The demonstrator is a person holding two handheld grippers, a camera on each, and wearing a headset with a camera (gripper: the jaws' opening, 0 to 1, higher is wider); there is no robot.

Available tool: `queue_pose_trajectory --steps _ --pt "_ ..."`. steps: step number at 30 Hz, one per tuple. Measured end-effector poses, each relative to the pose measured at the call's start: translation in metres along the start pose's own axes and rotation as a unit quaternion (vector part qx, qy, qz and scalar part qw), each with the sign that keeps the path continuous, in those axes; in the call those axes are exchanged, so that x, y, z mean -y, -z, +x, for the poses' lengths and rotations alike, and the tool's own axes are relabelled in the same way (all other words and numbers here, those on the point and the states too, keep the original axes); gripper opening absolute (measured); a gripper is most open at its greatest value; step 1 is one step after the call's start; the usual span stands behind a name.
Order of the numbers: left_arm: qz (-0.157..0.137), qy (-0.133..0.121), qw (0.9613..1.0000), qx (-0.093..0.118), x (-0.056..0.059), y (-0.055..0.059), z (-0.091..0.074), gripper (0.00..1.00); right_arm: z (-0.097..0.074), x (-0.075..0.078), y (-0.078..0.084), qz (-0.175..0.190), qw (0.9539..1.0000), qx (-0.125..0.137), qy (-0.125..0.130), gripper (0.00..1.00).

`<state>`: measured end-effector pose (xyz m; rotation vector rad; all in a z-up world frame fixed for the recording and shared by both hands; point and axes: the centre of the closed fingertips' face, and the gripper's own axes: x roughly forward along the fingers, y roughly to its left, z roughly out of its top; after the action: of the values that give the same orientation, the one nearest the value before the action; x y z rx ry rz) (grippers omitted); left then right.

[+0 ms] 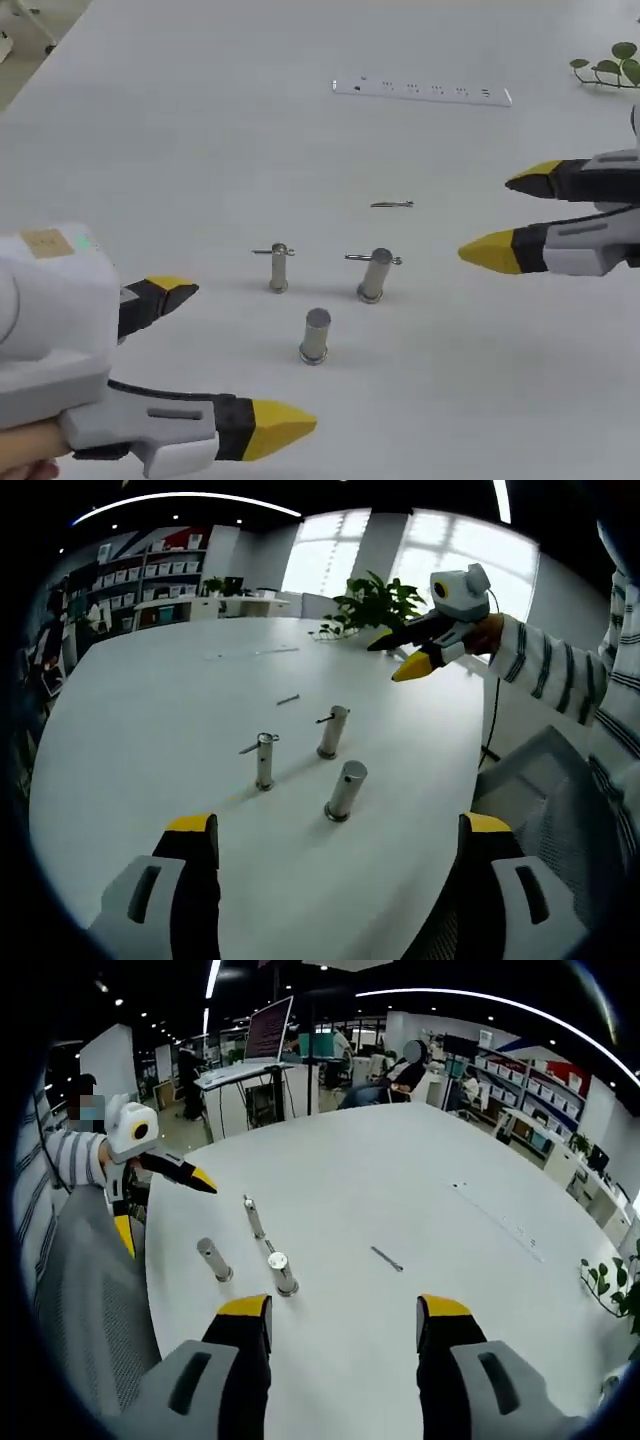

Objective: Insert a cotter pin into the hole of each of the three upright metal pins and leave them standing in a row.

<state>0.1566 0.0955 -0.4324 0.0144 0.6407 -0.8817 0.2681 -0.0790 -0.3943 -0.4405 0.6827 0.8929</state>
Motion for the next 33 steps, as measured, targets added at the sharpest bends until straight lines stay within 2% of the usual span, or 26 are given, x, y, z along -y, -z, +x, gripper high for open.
queue_pose_trajectory --steps 6,10,13,18,24,30,33 --pt "-0.007 0.013 0.9999 -0.003 0.005 0.002 -0.001 0.99 0.026 0.009 0.002 -0.034 0.9986 -0.032 -0.025 0.40" --pt "-0.008 0.012 0.9999 -0.005 0.006 0.004 -0.002 0.99 0.045 0.016 0.002 -0.058 0.9960 -0.057 -0.038 0.38" --pt "-0.012 0.011 0.9998 -0.009 0.007 0.007 -0.003 0.99 0.059 0.020 0.001 -0.068 0.9944 -0.066 -0.047 0.37" --pt "-0.021 0.008 0.9997 -0.013 0.007 0.010 -0.007 0.99 0.081 0.022 0.002 -0.087 0.9903 -0.088 -0.064 0.28" --pt "-0.031 0.005 0.9995 -0.007 0.005 0.008 -0.009 0.99 0.105 0.034 0.004 -0.103 0.9858 -0.114 -0.067 0.26" --pt "-0.030 0.004 0.9995 -0.012 0.003 0.009 -0.008 0.98 0.119 0.043 0.012 -0.121 0.9793 -0.146 -0.071 0.22" --pt "-0.032 0.005 0.9994 -0.013 0.004 0.009 -0.008 0.98 0.123 0.046 0.014 -0.119 0.9780 -0.155 -0.073 0.19"
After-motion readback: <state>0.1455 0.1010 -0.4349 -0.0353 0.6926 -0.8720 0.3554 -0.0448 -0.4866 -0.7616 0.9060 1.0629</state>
